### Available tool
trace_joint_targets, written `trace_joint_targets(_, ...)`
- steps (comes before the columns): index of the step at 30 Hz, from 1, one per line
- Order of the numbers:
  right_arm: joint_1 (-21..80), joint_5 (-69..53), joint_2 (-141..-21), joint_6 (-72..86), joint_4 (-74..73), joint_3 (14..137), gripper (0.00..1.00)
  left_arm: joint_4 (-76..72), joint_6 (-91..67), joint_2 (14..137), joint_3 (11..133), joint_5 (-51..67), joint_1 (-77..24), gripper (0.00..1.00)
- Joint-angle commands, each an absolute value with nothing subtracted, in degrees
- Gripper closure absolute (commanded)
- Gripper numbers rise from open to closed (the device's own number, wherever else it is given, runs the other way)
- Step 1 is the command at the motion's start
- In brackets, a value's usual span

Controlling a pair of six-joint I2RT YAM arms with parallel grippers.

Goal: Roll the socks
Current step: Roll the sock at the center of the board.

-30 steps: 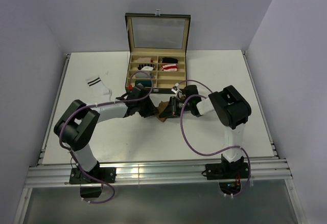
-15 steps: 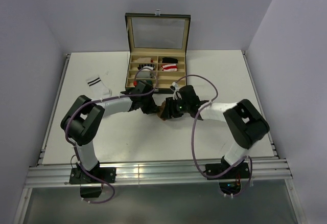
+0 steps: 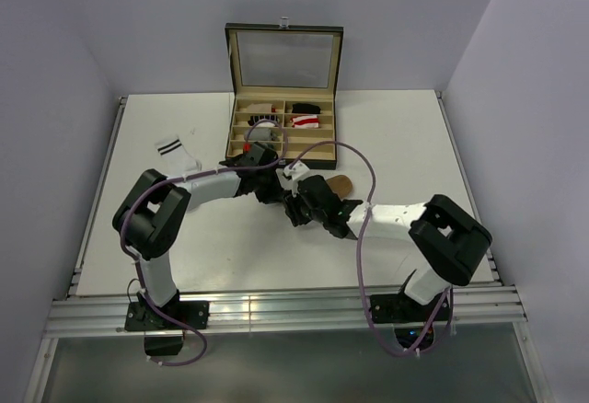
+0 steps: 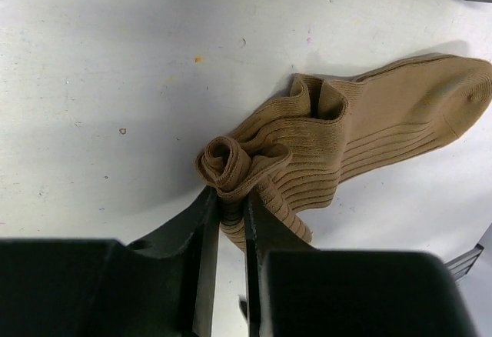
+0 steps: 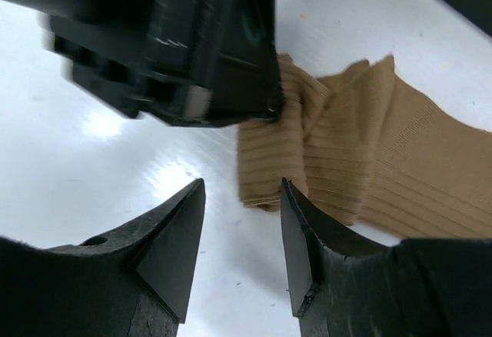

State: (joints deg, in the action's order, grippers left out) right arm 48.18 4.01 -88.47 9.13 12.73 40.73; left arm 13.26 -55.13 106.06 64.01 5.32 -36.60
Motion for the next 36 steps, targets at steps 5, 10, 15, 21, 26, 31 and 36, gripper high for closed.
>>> trace_joint_targets(5, 49.13, 9.05, -95.08, 5.27, 13.81, 43.32, 0.48, 18.2, -52.73, 108.2, 63.02, 4.13, -37.09, 0.8)
trace_joint_targets(10, 50.09, 8.79, -98.08, 4.75, 11.08, 45.0, 0.49, 17.93, -53.09, 107.67, 63.1, 4.22, -37.09, 0.79)
trace_joint_targets(15, 50.63, 10.46, -100.9, 5.54, 7.39, 46.84, 0.75, 17.05, -54.4, 106.7, 62.93, 4.57, -37.18, 0.71)
trace_joint_targets(21, 48.26, 0.48, -100.2, 9.39, 2.73, 46.93, 1.0, 13.54, -59.23, 101.79, 59.42, 2.82, -36.48, 0.56)
trace_joint_targets(26, 40.53, -17.99, -99.14, 13.97, 0.44, 45.97, 1.0, 9.24, -64.06, 95.63, 54.76, 1.67, -35.42, 0.52)
trace_joint_targets(31, 30.51, -37.3, -102.47, 20.47, 3.77, 43.51, 1.0, 2.75, -67.67, 91.41, 50.11, 1.75, -35.42, 0.47)
trace_joint_targets(36, 24.53, -50.43, -107.13, 30.12, 13.96, 40.17, 1.0, -0.17, -68.64, 91.31, 48.69, 3.69, -35.68, 0.46)
